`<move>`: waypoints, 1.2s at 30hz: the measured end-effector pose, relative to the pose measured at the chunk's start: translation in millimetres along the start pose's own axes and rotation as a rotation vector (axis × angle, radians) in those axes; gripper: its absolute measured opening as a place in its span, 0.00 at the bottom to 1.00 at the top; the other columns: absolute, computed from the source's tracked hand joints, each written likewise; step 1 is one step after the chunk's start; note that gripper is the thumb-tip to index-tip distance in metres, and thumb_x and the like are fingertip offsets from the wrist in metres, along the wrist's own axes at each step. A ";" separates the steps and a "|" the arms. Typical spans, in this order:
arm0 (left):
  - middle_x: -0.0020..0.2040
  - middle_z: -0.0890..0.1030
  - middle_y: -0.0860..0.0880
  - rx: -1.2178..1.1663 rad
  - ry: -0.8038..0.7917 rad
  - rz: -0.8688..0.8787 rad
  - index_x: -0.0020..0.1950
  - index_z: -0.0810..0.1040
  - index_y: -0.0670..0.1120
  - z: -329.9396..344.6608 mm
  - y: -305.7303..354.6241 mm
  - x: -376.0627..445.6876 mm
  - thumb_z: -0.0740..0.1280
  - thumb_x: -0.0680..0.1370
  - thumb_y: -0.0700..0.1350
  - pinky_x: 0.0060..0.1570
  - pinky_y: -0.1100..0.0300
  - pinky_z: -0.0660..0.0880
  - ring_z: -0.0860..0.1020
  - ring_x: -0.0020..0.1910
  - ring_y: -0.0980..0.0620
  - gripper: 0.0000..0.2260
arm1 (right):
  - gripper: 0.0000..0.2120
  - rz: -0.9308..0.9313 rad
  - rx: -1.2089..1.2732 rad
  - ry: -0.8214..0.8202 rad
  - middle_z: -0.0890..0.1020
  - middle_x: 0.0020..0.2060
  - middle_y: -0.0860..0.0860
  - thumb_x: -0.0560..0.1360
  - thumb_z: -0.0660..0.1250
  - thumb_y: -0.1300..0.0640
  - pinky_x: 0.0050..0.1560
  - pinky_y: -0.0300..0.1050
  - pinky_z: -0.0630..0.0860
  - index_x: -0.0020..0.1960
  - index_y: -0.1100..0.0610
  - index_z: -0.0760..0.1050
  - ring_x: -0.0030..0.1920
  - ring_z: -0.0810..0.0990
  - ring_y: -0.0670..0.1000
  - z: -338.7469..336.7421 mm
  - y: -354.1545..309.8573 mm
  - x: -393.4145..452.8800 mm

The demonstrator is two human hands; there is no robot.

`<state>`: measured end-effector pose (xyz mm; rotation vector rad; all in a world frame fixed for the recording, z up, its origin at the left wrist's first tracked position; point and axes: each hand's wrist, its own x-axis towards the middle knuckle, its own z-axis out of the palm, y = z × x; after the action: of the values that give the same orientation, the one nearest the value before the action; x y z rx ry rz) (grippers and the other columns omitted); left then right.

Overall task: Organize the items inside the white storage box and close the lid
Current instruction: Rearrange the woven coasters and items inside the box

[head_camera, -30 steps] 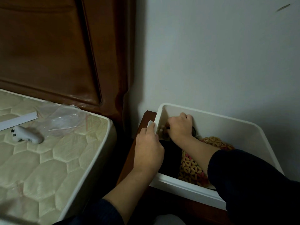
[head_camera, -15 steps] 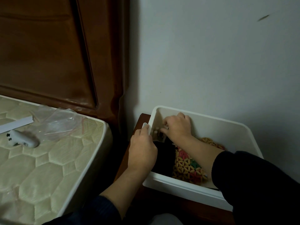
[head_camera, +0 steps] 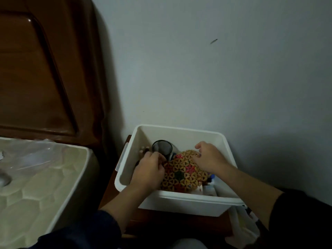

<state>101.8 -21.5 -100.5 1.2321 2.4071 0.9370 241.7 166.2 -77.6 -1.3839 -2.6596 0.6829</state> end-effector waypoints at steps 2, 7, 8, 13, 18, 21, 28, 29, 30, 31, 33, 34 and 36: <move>0.67 0.74 0.47 0.016 -0.199 -0.088 0.72 0.75 0.49 16.0 5.3 8.2 0.66 0.82 0.47 0.69 0.47 0.74 0.76 0.67 0.44 0.17 | 0.28 0.087 -0.072 -0.056 0.76 0.66 0.57 0.77 0.69 0.42 0.63 0.54 0.78 0.72 0.54 0.70 0.64 0.77 0.59 7.6 13.9 -8.4; 0.76 0.72 0.42 -0.071 -0.466 -0.274 0.82 0.64 0.44 33.8 4.2 27.6 0.69 0.81 0.48 0.72 0.45 0.74 0.73 0.73 0.41 0.30 | 0.39 0.220 0.004 -0.091 0.70 0.72 0.60 0.75 0.72 0.39 0.70 0.53 0.74 0.77 0.57 0.63 0.71 0.71 0.61 30.8 30.5 -14.1; 0.75 0.73 0.43 -0.116 -0.482 -0.301 0.81 0.65 0.44 35.5 3.0 30.1 0.69 0.82 0.47 0.72 0.47 0.74 0.74 0.73 0.42 0.29 | 0.37 0.224 0.047 -0.048 0.71 0.71 0.60 0.75 0.73 0.41 0.69 0.52 0.74 0.76 0.57 0.64 0.70 0.72 0.61 34.4 31.9 -13.0; 0.71 0.77 0.46 -0.181 -0.527 -0.339 0.80 0.68 0.46 41.3 -2.3 32.6 0.68 0.82 0.43 0.69 0.55 0.74 0.76 0.70 0.46 0.25 | 0.31 0.239 0.223 0.076 0.75 0.65 0.55 0.73 0.78 0.48 0.58 0.47 0.75 0.70 0.56 0.69 0.64 0.77 0.57 45.5 33.6 -2.8; 0.74 0.75 0.47 -0.125 -0.521 -0.328 0.81 0.66 0.47 41.5 1.5 29.6 0.68 0.83 0.46 0.66 0.57 0.73 0.74 0.71 0.47 0.27 | 0.14 0.202 0.279 0.027 0.84 0.56 0.53 0.79 0.71 0.48 0.55 0.46 0.80 0.61 0.54 0.80 0.56 0.82 0.56 52.6 40.8 7.1; 0.74 0.76 0.47 -0.159 -0.523 -0.361 0.82 0.66 0.47 40.8 1.5 28.9 0.70 0.82 0.46 0.70 0.55 0.73 0.75 0.71 0.47 0.28 | 0.15 0.218 0.434 -0.020 0.83 0.53 0.52 0.79 0.70 0.45 0.54 0.57 0.84 0.60 0.53 0.76 0.53 0.83 0.56 55.2 42.4 7.7; 0.72 0.75 0.46 -0.344 -0.534 -0.437 0.83 0.63 0.46 41.3 5.1 29.5 0.69 0.83 0.39 0.65 0.54 0.76 0.77 0.64 0.48 0.29 | 0.21 0.144 0.642 -0.201 0.83 0.60 0.52 0.71 0.81 0.52 0.65 0.54 0.80 0.62 0.52 0.82 0.60 0.82 0.53 64.6 40.5 8.4; 0.74 0.74 0.45 -0.344 -0.532 -0.435 0.83 0.63 0.46 40.8 5.8 29.5 0.68 0.83 0.39 0.66 0.53 0.76 0.77 0.65 0.48 0.29 | 0.19 0.161 0.664 -0.200 0.83 0.59 0.52 0.72 0.80 0.54 0.64 0.53 0.80 0.61 0.52 0.82 0.59 0.82 0.53 65.0 40.9 8.7; 0.73 0.75 0.45 -0.336 -0.524 -0.431 0.83 0.63 0.46 40.2 6.9 29.2 0.68 0.83 0.40 0.63 0.55 0.77 0.78 0.64 0.49 0.29 | 0.17 0.174 0.688 -0.191 0.85 0.56 0.50 0.72 0.80 0.56 0.63 0.52 0.81 0.59 0.51 0.82 0.58 0.83 0.52 63.9 41.2 8.4; 0.69 0.76 0.46 -0.331 -0.513 -0.430 0.82 0.64 0.46 39.3 8.0 29.0 0.68 0.84 0.41 0.56 0.58 0.78 0.79 0.59 0.51 0.27 | 0.15 0.172 0.701 -0.173 0.85 0.53 0.47 0.72 0.79 0.56 0.61 0.50 0.81 0.57 0.49 0.82 0.57 0.83 0.52 60.9 41.4 8.0; 0.59 0.77 0.49 -0.363 -0.487 -0.442 0.77 0.70 0.48 35.6 11.6 27.3 0.67 0.84 0.43 0.45 0.61 0.76 0.78 0.51 0.55 0.20 | 0.13 0.156 0.706 -0.146 0.85 0.51 0.46 0.73 0.79 0.56 0.59 0.49 0.81 0.55 0.48 0.82 0.57 0.83 0.51 49.4 40.8 6.5; 0.57 0.78 0.50 -0.367 -0.456 -0.439 0.71 0.73 0.50 33.6 14.2 26.5 0.67 0.85 0.44 0.45 0.60 0.76 0.78 0.51 0.54 0.14 | 0.14 0.159 0.721 -0.138 0.85 0.52 0.47 0.73 0.79 0.56 0.60 0.51 0.81 0.57 0.49 0.82 0.57 0.83 0.52 41.3 40.2 4.4; 0.56 0.80 0.49 -0.379 -0.374 -0.426 0.61 0.75 0.51 28.1 20.0 22.8 0.66 0.85 0.47 0.49 0.55 0.78 0.80 0.53 0.52 0.05 | 0.16 0.162 0.767 -0.118 0.86 0.54 0.49 0.74 0.78 0.56 0.59 0.54 0.82 0.60 0.51 0.81 0.56 0.84 0.53 20.9 38.8 -2.8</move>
<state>114.8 17.1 -107.5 0.6520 1.9653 0.8802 267.6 175.9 -112.0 -1.3299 -1.9769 1.6140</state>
